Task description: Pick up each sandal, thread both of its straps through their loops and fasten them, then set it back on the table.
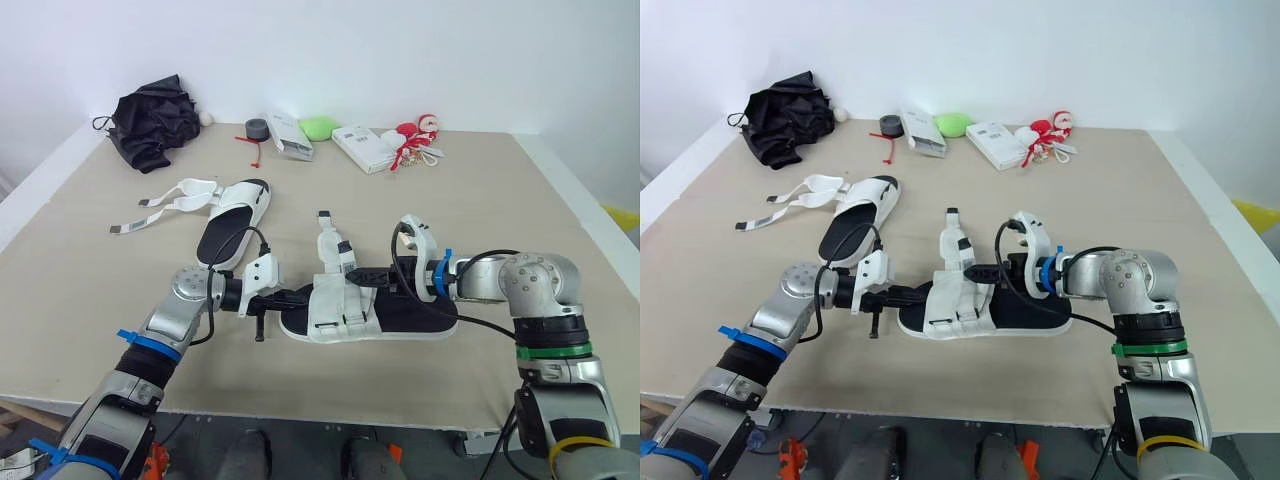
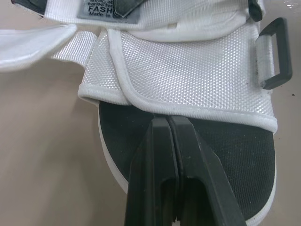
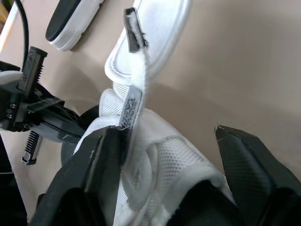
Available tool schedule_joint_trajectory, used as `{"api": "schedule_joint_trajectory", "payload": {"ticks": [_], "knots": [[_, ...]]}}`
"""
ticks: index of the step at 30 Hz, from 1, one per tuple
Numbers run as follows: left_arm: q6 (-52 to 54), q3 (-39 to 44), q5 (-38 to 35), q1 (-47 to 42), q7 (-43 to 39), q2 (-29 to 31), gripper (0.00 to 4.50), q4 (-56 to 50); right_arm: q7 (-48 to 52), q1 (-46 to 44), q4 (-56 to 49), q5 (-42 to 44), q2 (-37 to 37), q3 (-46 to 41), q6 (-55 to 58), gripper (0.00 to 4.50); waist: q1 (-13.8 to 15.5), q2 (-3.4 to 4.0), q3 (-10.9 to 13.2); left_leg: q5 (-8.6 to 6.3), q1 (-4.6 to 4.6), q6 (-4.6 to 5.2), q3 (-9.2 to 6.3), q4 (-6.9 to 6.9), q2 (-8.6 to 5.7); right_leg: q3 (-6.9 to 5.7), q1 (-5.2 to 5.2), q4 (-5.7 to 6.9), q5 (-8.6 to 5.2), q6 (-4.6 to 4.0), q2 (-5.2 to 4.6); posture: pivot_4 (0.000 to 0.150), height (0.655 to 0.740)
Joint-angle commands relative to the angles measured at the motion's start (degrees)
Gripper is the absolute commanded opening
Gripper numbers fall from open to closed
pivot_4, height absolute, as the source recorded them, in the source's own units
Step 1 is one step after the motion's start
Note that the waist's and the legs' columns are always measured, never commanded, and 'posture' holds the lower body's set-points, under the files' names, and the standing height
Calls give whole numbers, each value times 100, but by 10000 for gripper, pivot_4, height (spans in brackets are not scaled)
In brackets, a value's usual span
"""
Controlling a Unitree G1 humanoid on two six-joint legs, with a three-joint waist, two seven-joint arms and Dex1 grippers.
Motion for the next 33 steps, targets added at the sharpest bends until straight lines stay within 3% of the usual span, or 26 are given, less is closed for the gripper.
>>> {"api": "schedule_joint_trajectory", "payload": {"ticks": [1,10,18,26,33], "knots": [[268,-325,524,250,100,74,0,487,5,-313,172,-313,-26,-273,-159,33432,0,0,0,0,0,0,0,0,1,0,0,0,0,0,1,1500,7380],[234,-349,538,226,86,43,0,550,669,-1196,453,-462,-173,-590,-714,33432,1,10,4,1,-10,1,3,1,3,0,-10,0,1,-2,4,1500,7380],[199,-340,559,185,79,43,0,600,922,-1908,798,-410,403,-281,68,33432,-2,14,4,1,-17,2,0,1,13,0,-16,0,7,-12,14,1500,7380],[208,-295,552,247,101,98,0,536,1211,-1531,280,-231,652,199,1169,33432,1,14,3,1,-23,2,-3,1,17,-4,-17,2,9,-16,16,1500,7380],[231,-274,552,252,106,123,0,516,1294,-1428,490,-680,387,601,1035,33432,-2,15,3,1,-23,2,-5,1,18,-7,-22,3,12,-20,18,1500,7380]]}}
